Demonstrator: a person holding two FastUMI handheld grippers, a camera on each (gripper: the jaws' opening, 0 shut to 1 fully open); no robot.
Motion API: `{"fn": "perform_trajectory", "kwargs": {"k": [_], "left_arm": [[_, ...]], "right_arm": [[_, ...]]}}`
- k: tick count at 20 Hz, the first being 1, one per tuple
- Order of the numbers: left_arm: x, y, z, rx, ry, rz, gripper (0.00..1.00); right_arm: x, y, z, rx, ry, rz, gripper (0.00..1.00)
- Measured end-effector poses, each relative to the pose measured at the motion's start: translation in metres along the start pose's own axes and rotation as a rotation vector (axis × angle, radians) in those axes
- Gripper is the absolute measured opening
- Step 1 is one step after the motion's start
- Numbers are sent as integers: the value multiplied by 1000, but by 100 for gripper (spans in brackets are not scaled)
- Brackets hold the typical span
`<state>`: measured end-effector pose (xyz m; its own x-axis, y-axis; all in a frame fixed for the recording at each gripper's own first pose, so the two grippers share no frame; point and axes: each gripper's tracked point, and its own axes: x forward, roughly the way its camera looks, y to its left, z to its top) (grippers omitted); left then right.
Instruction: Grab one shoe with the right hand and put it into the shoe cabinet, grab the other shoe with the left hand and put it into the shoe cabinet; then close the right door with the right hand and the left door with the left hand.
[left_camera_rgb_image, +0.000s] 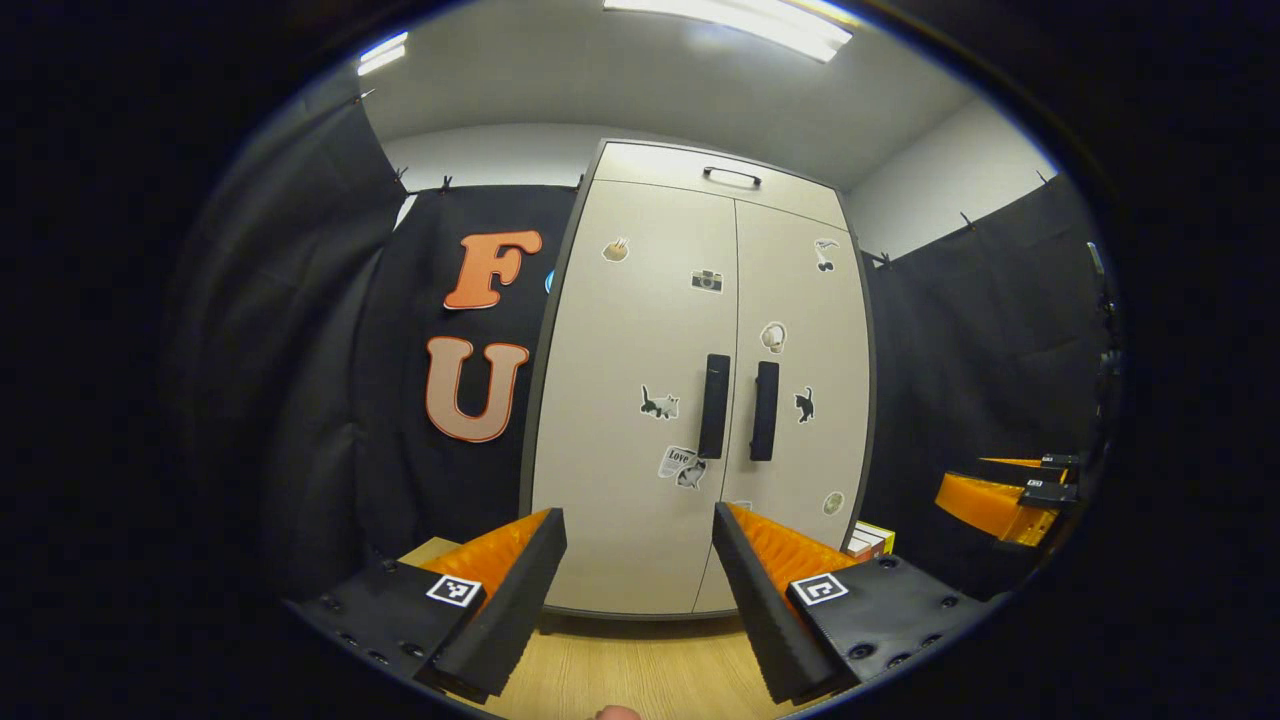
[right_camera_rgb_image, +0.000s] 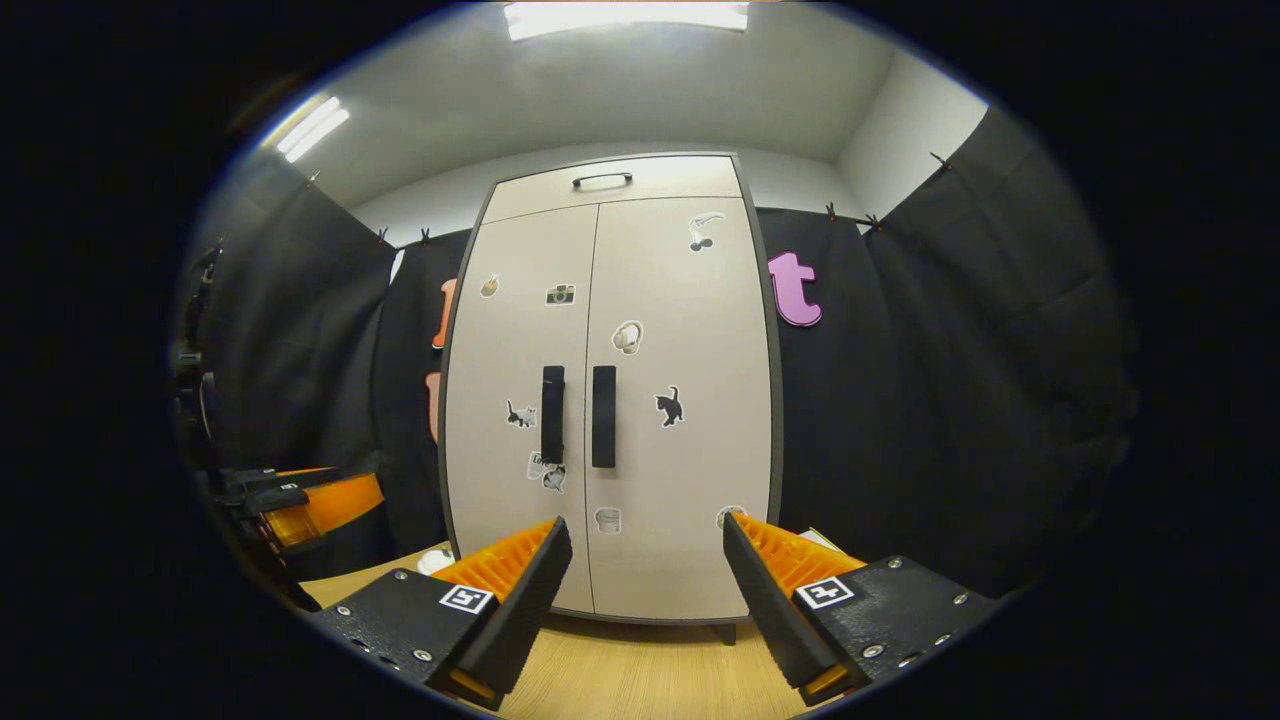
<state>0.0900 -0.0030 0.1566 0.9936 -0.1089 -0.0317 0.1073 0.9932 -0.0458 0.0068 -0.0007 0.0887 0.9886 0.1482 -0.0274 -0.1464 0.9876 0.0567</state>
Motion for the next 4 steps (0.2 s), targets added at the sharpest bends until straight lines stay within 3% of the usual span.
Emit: {"fn": "perform_trajectory", "kwargs": {"k": [4], "left_arm": [[-4,1,-2,-6,9,8,96]], "right_arm": [[-2,-2,-4,13,6,0,94]]}}
